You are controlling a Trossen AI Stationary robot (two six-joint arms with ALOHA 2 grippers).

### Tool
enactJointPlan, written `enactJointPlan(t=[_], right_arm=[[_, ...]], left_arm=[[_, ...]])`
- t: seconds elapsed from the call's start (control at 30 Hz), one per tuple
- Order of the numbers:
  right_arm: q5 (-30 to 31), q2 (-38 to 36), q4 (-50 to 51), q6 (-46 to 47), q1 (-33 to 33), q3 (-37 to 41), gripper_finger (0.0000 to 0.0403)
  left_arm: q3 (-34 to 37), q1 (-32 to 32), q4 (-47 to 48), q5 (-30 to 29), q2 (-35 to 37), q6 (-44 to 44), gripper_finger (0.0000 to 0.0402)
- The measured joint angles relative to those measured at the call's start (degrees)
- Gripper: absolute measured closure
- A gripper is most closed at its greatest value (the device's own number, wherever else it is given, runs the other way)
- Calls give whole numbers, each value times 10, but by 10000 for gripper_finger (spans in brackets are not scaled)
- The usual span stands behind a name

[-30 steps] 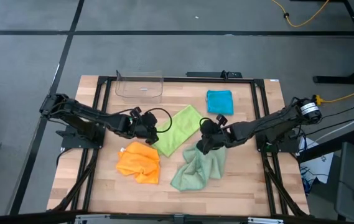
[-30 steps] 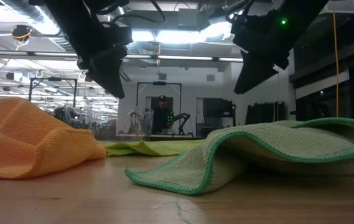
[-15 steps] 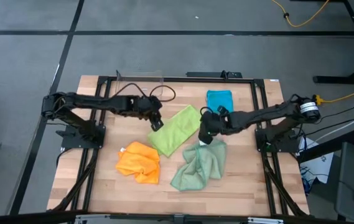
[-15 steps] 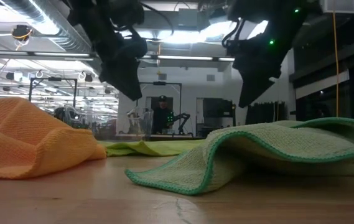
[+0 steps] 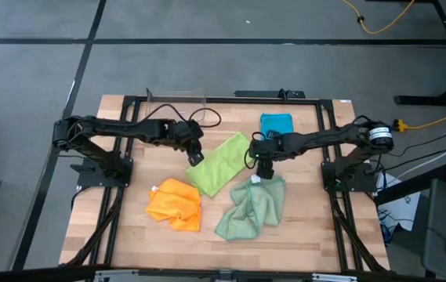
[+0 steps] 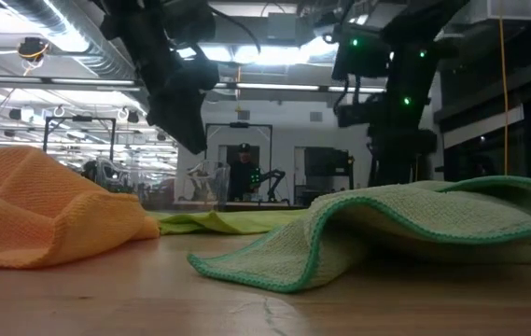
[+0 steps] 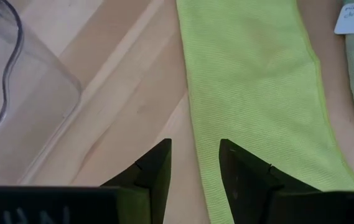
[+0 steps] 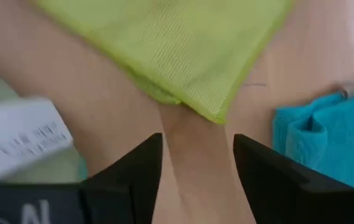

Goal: Fold microfiber towels
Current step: Fold the light green towel

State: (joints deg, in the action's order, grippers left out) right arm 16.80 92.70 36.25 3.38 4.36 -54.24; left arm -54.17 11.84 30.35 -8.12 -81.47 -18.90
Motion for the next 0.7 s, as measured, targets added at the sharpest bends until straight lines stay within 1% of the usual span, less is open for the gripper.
enactJointPlan(t=[0.1,0.17,0.4,0.6,0.7], right_arm=[[9,8,-2,-78,0,6,214],[18,13,-13,-96,0,11,221],[23,41,-61,-116,9,13,241],[51,71,-62,-158,27,13,243],[58,81,-69,-161,36,12,243]], left_arm=[[0,0,0,-1,0,0,275],[0,0,1,-1,0,0,275],[0,0,0,-2,0,1,275],[0,0,0,-8,0,1,275],[0,0,0,-18,0,1,275]])
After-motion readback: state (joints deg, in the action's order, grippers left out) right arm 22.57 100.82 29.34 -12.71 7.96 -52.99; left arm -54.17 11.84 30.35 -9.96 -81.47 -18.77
